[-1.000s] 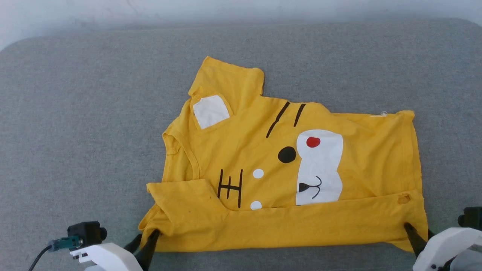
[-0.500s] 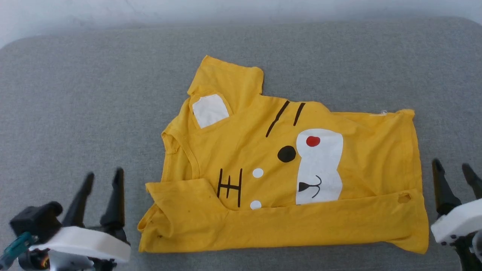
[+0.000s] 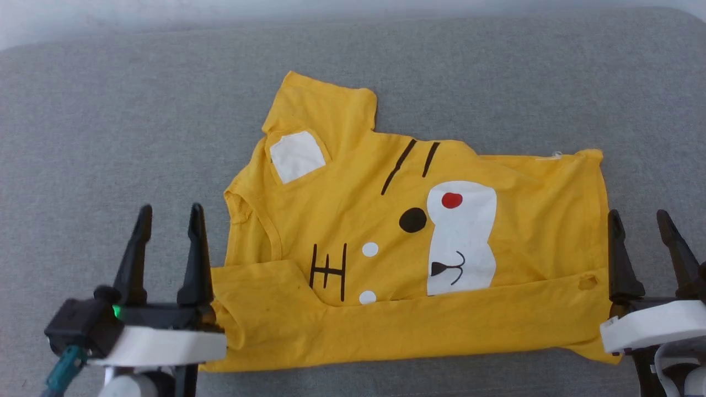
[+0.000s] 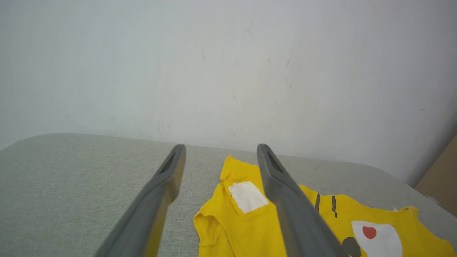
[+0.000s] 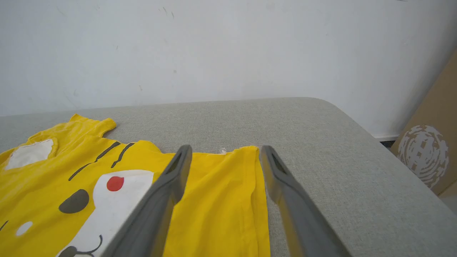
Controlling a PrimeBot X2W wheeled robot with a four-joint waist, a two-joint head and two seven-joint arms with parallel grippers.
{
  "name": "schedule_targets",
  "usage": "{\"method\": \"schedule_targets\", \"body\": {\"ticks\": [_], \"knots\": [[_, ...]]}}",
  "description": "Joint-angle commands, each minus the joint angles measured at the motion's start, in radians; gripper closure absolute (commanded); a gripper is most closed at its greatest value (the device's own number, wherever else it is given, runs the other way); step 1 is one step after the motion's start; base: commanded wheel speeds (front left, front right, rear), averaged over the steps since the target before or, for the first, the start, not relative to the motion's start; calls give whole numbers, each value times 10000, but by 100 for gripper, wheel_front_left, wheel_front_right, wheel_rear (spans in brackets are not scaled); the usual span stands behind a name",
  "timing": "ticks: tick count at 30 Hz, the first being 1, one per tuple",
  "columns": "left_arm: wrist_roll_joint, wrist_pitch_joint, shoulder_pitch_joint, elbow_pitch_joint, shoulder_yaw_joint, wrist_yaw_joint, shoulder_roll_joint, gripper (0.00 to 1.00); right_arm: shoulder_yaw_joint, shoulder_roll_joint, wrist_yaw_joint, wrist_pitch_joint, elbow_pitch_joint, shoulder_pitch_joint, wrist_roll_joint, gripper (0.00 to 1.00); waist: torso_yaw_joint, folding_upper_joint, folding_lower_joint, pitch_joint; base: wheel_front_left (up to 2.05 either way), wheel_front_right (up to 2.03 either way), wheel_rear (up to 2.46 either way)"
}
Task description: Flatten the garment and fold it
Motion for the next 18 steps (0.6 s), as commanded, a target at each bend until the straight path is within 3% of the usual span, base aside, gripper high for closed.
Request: {"method": "schedule_targets", "body": {"ticks": [1, 9, 18], "knots": [[136, -32, -370, 24, -6, -110, 136, 0, 21, 1, -19, -109, 73, 6, -9, 0, -97, 0, -1, 105, 0, 0, 0], [51, 2049, -3037, 326, -291, -720, 1231, 0, 82, 1, -19, -257, 201, -384, -15, 0, -462, 0, -1, 822, 0, 0, 0], [-1314, 5433, -7186, 1765, -1200, -1216, 2141, 0, 259, 1, -19, -354, 238, -929, 34, 0, -777, 0, -1, 2145, 0, 0, 0]]}}
